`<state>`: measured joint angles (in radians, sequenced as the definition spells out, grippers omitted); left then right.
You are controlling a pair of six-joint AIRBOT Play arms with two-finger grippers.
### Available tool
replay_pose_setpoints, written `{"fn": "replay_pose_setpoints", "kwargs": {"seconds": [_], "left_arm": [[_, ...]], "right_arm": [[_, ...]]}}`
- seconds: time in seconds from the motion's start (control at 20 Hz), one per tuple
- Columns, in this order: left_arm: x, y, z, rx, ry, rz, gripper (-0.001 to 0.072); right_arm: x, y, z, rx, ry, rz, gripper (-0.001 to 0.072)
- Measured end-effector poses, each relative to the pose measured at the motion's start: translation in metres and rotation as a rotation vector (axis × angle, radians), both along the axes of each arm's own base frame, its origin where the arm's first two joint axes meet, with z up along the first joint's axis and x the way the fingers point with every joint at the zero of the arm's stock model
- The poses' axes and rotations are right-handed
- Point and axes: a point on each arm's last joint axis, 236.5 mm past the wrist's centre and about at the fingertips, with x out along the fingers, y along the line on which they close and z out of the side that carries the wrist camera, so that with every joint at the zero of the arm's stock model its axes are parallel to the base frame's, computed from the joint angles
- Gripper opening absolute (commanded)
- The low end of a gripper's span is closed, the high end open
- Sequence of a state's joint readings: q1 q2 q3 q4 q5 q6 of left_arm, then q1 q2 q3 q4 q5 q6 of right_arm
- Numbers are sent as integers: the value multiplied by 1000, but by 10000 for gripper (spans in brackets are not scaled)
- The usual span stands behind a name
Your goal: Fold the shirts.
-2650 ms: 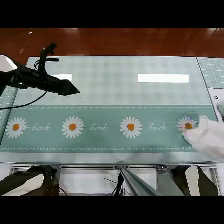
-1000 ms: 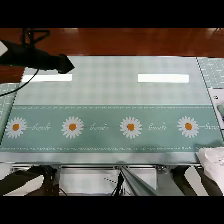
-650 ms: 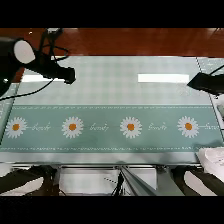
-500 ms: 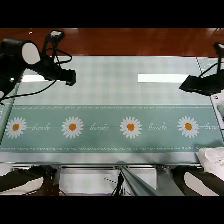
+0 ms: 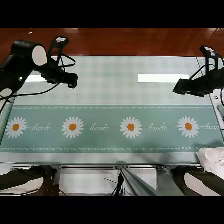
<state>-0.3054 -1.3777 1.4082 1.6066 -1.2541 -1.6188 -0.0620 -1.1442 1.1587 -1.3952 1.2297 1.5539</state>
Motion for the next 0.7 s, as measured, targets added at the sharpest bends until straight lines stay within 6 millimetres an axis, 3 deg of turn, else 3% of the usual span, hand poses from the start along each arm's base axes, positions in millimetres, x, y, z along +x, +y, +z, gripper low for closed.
{"fn": "replay_pose_setpoints", "kwargs": {"seconds": [0.35, 0.7], "left_arm": [[8, -8, 25, -97, -196, 15, 720], [11, -11, 29, -121, -231, 25, 720]], "right_arm": [[0, 0, 0, -1, 1, 0, 605], [0, 0, 0, -1, 1, 0, 605]]}}
